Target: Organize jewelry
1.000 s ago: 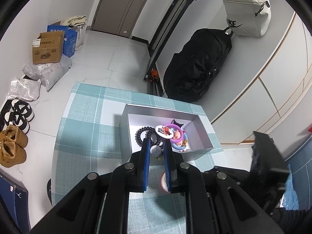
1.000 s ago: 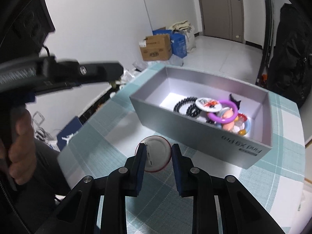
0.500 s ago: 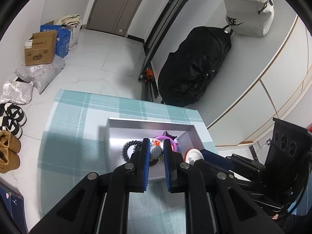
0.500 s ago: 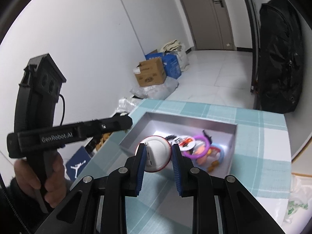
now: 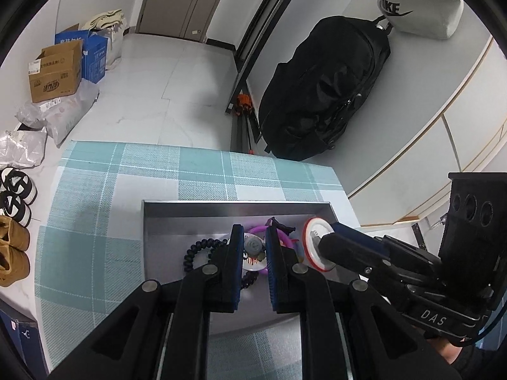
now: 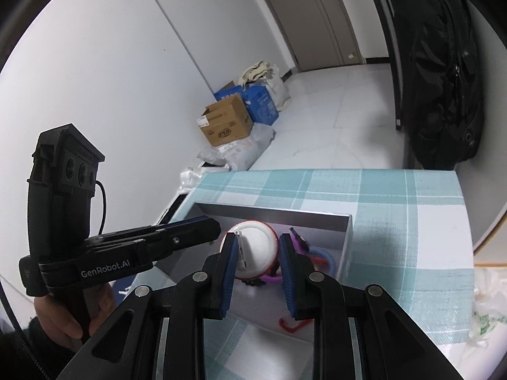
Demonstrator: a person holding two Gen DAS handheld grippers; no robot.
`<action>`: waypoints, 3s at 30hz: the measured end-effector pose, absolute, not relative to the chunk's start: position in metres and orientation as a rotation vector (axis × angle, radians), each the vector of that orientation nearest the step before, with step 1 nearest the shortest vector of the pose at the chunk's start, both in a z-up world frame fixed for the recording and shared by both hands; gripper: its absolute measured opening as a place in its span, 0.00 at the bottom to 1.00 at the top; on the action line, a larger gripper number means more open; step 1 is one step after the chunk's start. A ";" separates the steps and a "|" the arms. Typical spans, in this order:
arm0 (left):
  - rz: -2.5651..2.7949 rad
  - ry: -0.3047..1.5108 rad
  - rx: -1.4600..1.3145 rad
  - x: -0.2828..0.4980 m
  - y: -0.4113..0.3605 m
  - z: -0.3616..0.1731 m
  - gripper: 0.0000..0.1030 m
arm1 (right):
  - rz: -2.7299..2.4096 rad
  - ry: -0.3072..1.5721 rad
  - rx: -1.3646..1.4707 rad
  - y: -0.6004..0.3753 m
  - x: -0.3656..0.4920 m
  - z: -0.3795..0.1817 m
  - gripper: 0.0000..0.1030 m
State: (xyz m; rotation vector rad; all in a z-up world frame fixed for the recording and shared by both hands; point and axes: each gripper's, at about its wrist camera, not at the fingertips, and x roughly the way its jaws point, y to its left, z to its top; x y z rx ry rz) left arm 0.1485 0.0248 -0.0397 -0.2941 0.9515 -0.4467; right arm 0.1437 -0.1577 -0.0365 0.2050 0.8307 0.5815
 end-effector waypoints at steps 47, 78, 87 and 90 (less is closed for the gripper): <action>-0.172 0.593 -0.186 0.058 0.039 0.013 0.78 | 0.552 0.493 0.134 -0.175 0.049 0.006 0.97; -0.071 0.573 -0.121 0.008 0.033 -0.004 0.79 | 0.523 0.414 0.047 -0.175 -0.004 -0.003 1.00; -0.079 0.572 -0.117 0.007 0.032 -0.004 0.79 | 0.525 0.420 0.044 -0.175 -0.003 -0.004 1.00; -0.078 0.569 -0.107 0.007 0.030 -0.004 0.79 | 0.526 0.419 0.045 -0.175 -0.004 -0.004 1.00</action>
